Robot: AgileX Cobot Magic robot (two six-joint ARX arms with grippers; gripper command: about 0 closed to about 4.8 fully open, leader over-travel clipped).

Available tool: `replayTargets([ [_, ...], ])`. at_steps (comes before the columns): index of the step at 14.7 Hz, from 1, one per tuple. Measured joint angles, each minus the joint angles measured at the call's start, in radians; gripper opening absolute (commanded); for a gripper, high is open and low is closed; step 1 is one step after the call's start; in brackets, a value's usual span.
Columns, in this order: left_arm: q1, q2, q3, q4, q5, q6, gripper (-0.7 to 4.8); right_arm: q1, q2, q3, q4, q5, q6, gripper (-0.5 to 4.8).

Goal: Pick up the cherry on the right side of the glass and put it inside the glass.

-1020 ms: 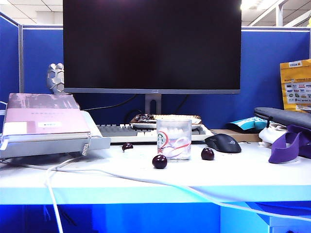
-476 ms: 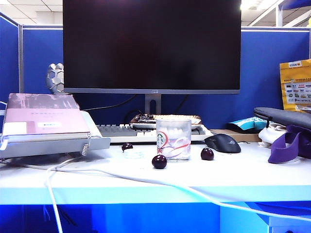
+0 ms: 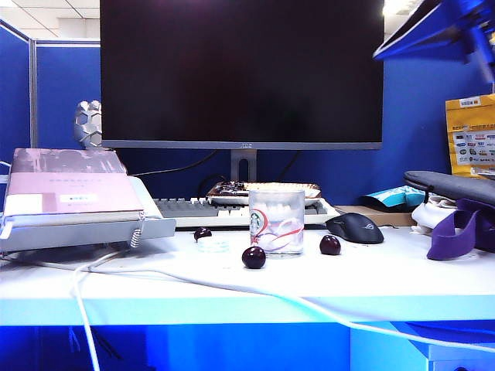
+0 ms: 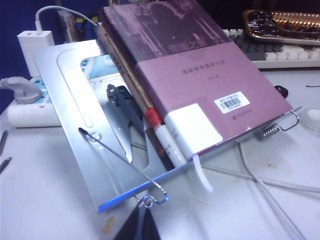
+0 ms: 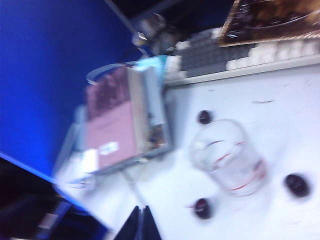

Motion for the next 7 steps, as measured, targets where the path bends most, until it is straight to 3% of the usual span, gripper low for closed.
replayTargets([
  [4,0.0,0.0,0.0,0.0,0.0,0.0,-0.05,0.079,0.163,0.249,-0.276,0.238,-0.272,-0.05],
  [7,0.0,0.0,0.0,0.0,0.0,0.0,-0.05,0.123,0.343,0.445,-0.511,0.353,-0.37,-0.05],
])
